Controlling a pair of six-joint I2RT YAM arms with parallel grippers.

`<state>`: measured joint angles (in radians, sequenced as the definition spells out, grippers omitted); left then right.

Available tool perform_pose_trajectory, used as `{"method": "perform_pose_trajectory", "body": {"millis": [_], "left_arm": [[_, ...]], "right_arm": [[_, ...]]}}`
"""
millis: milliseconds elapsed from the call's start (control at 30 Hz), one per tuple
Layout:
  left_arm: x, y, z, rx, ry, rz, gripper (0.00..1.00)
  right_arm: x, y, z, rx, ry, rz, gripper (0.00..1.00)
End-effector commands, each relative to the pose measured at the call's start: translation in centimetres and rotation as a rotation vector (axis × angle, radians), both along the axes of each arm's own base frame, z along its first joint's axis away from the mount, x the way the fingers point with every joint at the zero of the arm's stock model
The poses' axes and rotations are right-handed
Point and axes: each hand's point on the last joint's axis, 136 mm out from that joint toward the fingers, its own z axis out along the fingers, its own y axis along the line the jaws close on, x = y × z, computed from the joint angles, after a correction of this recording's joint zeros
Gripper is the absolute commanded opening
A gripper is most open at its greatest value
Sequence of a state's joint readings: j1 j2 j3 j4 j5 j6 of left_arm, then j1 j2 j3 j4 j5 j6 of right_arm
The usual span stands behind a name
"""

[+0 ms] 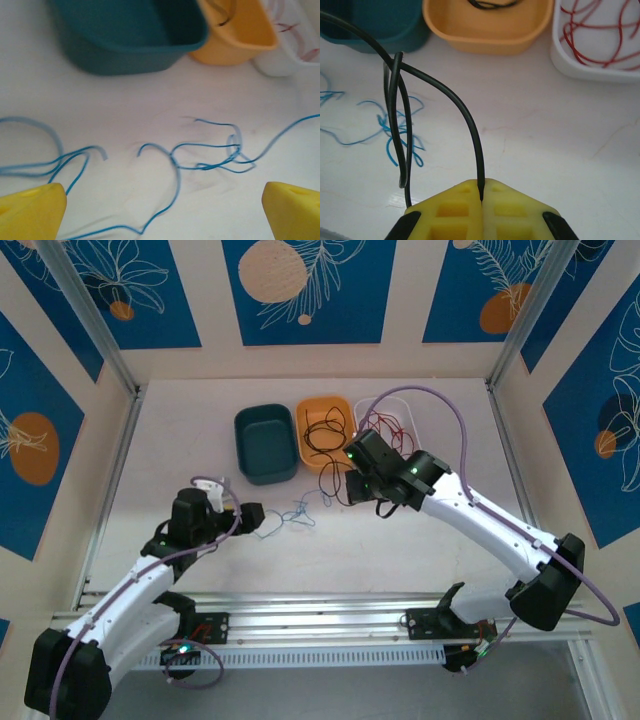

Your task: Untangle the cables

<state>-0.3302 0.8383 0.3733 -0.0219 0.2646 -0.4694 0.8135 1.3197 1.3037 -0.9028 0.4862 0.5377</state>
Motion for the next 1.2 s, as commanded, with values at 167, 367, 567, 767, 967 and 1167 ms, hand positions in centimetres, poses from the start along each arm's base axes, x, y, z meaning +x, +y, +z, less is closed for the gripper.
{"method": "perform_pose_trajectory", "body": {"millis": [167, 367, 567, 767, 967, 1167], "left_arm": [[2.0, -4.7, 7.4, -0.119, -0.237, -0.198, 0.93], [2.9, -8.1, 9.1, -0.178, -0.282, -0.263, 0.92], [4.0, -11.6, 9.6, -0.205, -0.294, -0.28, 0.93], [5.4, -12.7, 7.3, -0.177, -0.233, -0.246, 0.83], [6.3, -10.3, 3.6, -0.072, -0.136, -0.104, 0.41], [5.9, -7.8, 0.3, 0.025, -0.056, -0.006, 0.24]], "right_arm": [[-0.1, 3.3, 3.2, 0.044, -0.113, 0.166, 0.0], [-0.3, 5.0, 3.7, 0.081, -0.121, 0.215, 0.0], [-0.7, 6.2, 3.9, 0.076, -0.121, 0.25, 0.0], [-1.1, 7.0, 4.6, 0.088, -0.13, 0.275, 0.0], [-0.9, 6.0, 5.9, 0.052, -0.167, 0.246, 0.0], [-0.8, 3.6, 9.2, 0.033, -0.26, 0.191, 0.0]]}}
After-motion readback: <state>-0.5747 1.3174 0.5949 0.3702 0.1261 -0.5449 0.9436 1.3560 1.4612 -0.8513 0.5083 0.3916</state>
